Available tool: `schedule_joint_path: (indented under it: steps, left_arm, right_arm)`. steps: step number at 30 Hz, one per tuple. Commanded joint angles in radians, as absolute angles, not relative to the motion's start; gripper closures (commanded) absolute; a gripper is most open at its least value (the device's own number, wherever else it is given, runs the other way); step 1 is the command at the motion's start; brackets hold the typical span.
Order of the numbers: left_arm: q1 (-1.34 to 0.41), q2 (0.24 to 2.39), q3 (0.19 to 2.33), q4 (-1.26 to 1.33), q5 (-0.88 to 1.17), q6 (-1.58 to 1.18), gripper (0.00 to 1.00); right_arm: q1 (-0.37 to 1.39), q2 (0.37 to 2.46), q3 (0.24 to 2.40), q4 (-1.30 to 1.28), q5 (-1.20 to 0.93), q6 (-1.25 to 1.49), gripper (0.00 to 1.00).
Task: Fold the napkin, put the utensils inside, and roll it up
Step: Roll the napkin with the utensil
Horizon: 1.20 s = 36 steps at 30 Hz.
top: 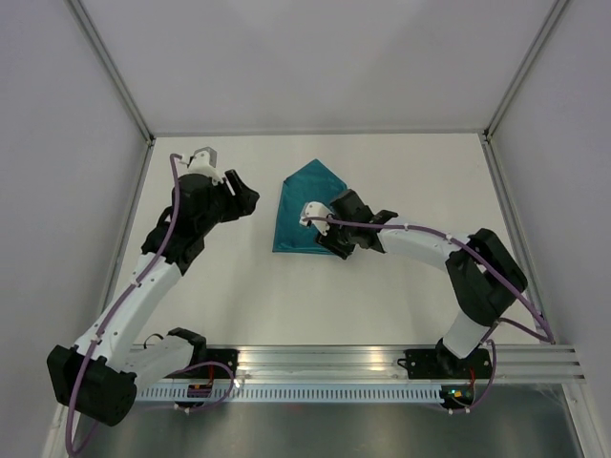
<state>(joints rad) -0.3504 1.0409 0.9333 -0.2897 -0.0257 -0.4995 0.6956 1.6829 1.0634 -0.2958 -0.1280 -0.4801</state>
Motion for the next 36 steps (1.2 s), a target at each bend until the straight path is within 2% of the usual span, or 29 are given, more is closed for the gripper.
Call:
schedule_joint_path:
  steps: [1, 28, 36]
  left_arm:
    - [-0.351, 1.038, 1.031, -0.316, -0.092, -0.511, 0.33]
    - [-0.305, 1.092, 1.141, -0.382, -0.040, -0.405, 0.32]
    - [-0.305, 1.106, 1.114, -0.367, -0.009, -0.399, 0.32]
  right_arm:
    - [0.729, 1.721, 1.118, -0.224, -0.103, -0.541, 0.46]
    - [0.796, 1.939, 1.200, -0.160, -0.087, -0.603, 0.43]
    - [0.793, 1.944, 1.158, -0.166, -0.100, -0.620, 0.48]
